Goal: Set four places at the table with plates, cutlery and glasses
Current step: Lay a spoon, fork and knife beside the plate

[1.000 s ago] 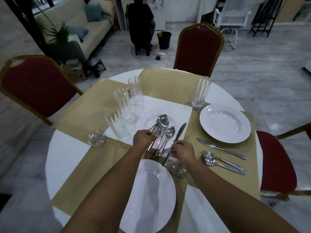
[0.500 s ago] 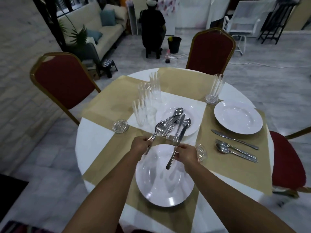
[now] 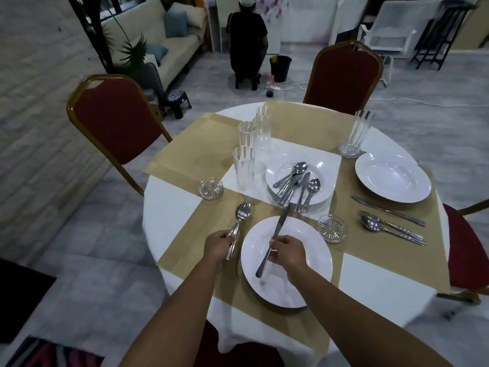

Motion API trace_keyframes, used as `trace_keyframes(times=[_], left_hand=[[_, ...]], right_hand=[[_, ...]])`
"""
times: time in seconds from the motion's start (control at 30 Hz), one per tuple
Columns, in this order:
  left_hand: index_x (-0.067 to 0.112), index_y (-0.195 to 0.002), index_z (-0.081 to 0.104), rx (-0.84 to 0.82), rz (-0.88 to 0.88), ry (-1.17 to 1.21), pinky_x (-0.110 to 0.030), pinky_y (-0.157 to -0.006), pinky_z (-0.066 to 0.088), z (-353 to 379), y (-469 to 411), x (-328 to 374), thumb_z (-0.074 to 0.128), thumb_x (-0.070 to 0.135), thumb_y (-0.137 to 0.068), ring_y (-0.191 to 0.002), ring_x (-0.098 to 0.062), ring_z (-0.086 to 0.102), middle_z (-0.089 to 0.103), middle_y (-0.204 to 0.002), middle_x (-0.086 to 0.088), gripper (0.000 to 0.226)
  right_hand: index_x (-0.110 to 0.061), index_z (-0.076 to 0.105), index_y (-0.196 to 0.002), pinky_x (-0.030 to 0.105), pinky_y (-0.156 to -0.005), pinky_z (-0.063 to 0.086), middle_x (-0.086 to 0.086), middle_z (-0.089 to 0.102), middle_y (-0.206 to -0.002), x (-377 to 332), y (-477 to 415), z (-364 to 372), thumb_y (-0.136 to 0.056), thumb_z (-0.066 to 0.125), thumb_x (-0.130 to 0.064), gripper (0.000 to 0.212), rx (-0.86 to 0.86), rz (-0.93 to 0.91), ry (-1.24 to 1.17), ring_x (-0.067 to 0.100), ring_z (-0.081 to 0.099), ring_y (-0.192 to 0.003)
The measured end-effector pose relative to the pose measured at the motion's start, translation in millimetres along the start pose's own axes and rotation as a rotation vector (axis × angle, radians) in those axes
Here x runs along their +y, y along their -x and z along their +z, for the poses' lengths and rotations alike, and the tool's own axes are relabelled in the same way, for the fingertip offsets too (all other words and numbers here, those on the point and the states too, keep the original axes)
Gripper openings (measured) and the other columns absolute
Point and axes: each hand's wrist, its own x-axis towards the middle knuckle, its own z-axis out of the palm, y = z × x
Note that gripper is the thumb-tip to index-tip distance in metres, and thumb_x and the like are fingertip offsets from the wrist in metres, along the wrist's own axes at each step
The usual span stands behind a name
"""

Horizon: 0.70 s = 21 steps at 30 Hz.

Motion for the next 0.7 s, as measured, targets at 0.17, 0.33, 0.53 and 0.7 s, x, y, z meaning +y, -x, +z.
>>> trace_keyframes(times=[0.17,0.33,0.53,0.7], left_hand=[[0.007,-0.102,0.072,-0.051,-0.015,0.066,-0.035,-0.083,0.054,7.4,3.1,-10.2,0.065,0.011,-0.087,-0.088,-0.026,0.068,0.073,-0.095,-0.01,0.016],[0.006,-0.103,0.071,-0.068,-0.041,0.102,-0.033,-0.08,0.053,9.5,7.1,-15.3,0.064,0.01,-0.088,-0.086,-0.024,0.067,0.073,-0.097,-0.012,0.017],[0.006,-0.102,0.071,-0.114,-0.054,0.114,-0.027,-0.07,0.053,2.5,7.8,-14.3,0.062,0.008,-0.089,-0.074,-0.019,0.066,0.072,-0.091,-0.011,0.016],[0.012,-0.092,0.071,-0.028,-0.066,0.12,-0.03,-0.073,0.051,-10.4,-1.4,-14.6,0.064,0.01,-0.088,-0.074,-0.021,0.063,0.072,-0.09,-0.011,0.008]], right_hand=[[-0.004,0.068,-0.112,0.036,-0.08,0.061,0.015,0.071,-0.105,6.7,4.5,1.8,-0.094,0.062,-0.006,0.02,0.014,0.005,0.015,0.03,0.07,-0.09],[-0.001,0.068,-0.11,0.036,-0.076,0.061,0.017,0.071,-0.099,8.9,2.3,-6.1,-0.093,0.062,-0.004,0.018,0.033,0.018,-0.016,0.031,0.069,-0.086],[-0.003,0.068,-0.111,0.036,-0.081,0.06,0.015,0.07,-0.104,7.7,1.7,-2.8,-0.094,0.061,-0.005,0.018,0.047,0.015,-0.017,0.029,0.069,-0.089],[-0.001,0.068,-0.112,0.037,-0.081,0.061,0.016,0.071,-0.101,0.5,1.9,17.9,-0.093,0.063,-0.005,0.02,-0.006,0.002,0.017,0.029,0.07,-0.085]])
